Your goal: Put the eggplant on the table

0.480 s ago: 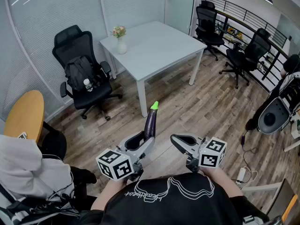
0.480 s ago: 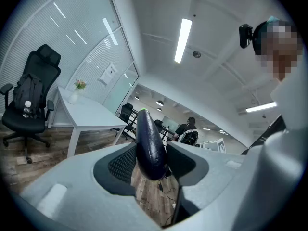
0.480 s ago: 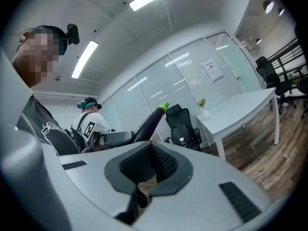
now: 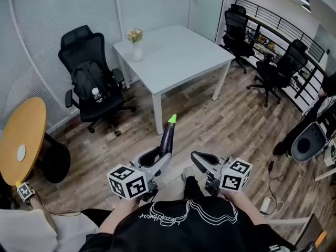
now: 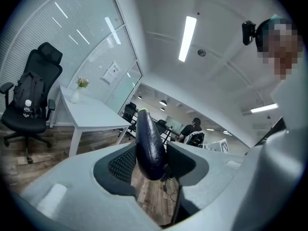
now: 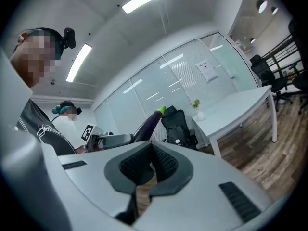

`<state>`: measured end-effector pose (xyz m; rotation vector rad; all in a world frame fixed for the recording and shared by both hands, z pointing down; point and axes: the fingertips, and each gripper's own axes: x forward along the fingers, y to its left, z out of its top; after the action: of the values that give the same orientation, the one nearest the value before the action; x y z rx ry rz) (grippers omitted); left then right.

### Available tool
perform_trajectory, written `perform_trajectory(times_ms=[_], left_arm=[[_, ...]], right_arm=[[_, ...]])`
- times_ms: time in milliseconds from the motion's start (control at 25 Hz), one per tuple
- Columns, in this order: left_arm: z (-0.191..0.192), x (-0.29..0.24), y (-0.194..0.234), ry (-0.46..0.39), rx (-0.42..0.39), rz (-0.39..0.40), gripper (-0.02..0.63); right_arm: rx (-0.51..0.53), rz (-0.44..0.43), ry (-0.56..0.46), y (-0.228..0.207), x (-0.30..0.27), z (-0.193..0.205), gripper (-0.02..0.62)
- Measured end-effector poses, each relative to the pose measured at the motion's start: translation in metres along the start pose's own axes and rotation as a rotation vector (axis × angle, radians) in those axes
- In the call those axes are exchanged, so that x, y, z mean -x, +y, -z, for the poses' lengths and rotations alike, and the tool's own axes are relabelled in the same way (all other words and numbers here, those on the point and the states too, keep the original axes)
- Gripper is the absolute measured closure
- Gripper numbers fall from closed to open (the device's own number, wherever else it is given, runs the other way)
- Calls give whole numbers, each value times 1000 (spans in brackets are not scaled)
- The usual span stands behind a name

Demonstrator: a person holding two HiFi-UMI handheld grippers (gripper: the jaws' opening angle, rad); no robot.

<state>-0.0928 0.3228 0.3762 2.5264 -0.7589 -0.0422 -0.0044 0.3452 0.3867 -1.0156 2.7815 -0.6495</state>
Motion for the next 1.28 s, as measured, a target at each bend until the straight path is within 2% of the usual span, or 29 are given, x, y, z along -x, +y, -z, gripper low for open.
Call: perform_trajectory(times_ms=[360,600,800,1040,1280], left_arm=[[-36,-83,78,-23,19,-98,403],[-78,-162,138,-20,35,-170,403],[-114,-237,172,-22,28,-191,403],[-143,-281,194,-28,-2,-218,403],[-153,-293,218,-27,-20,-247,403]], right_arm=[[-9,-78,36,-111,-63,-43,586],[-32,-131,50,-205,-108,-94,586],[-34,-156,62,-279,-135,-138,586],[-27,-178,51,-327,-153,-170,586],[-32,-190,48,-347,-173,-175,586]])
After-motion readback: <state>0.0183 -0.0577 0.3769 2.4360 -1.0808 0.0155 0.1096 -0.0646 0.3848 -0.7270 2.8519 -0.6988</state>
